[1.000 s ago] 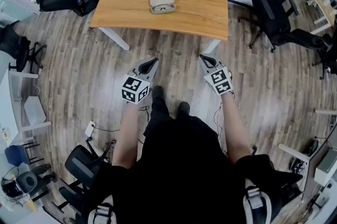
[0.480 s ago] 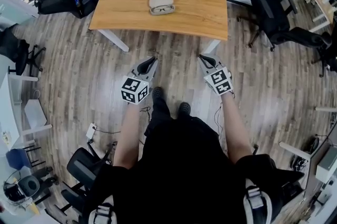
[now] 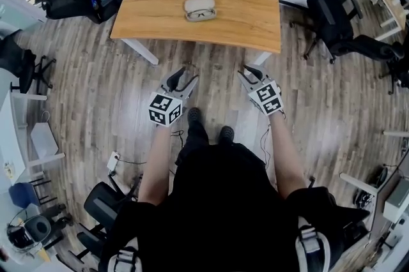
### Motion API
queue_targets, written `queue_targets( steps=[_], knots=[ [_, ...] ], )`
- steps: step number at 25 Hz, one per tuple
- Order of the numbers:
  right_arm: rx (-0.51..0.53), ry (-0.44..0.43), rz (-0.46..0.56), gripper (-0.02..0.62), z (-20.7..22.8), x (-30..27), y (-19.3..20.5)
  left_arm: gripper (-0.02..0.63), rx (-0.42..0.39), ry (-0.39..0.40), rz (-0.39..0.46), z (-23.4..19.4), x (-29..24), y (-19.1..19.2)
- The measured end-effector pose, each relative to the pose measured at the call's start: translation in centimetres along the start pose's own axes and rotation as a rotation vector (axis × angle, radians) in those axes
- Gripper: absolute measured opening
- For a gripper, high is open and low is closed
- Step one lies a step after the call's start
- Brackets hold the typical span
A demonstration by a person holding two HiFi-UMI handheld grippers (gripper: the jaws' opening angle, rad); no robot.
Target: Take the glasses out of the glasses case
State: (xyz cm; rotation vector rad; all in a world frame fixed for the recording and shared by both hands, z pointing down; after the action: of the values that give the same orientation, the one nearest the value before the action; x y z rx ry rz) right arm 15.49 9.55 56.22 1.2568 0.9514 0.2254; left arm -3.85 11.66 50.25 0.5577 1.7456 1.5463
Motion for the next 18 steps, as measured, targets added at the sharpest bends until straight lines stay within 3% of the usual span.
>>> queue_targets(
  steps=[9,18],
  knots=[
    [-0.005,0.009,-0.018,0.217,-0.1,-4.0,-1.8,0.247,0.024,0.033,0.004,-4.6,-0.1,0.1],
    [-0.018,0.043,-0.03,0.218,0.0,-7.5,-3.5,0.256,0.025,0.085,0.01,-9.0,-1.2,-0.1]
  ],
)
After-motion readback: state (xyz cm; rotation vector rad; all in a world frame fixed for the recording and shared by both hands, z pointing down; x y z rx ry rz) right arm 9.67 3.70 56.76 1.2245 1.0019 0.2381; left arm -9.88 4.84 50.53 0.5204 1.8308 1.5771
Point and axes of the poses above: the fingertips, and each gripper's own axes: x backward along the fingers, z to its right, y out of its underside, the point moved 2 cm from there along x, backward along the fingers, and after that the axes turned 9 degrees about -x, right-handed, at the moved point
